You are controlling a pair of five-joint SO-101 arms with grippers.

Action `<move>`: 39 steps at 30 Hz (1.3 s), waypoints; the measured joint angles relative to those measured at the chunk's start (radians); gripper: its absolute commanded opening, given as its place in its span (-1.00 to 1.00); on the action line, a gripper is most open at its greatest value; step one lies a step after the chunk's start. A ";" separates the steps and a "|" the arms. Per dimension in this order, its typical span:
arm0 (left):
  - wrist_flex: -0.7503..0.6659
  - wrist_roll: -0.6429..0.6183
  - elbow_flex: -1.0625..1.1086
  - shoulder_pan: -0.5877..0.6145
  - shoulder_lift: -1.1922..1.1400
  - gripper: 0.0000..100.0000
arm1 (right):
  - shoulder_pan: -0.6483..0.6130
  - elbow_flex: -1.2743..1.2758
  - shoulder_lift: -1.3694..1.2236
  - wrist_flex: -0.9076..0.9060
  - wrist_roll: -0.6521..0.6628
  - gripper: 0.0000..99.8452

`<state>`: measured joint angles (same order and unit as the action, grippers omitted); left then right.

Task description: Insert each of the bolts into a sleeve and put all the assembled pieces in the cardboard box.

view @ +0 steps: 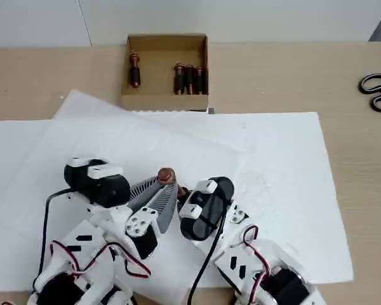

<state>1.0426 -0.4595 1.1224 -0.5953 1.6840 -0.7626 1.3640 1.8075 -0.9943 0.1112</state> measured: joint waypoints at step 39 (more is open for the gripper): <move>0.133 0.060 0.058 0.002 0.012 -0.51 | -0.040 0.003 -0.003 0.066 0.112 -0.99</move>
<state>1.1761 -0.3997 1.1807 -0.5938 1.6962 -0.8025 1.3671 1.8044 -0.9283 0.2232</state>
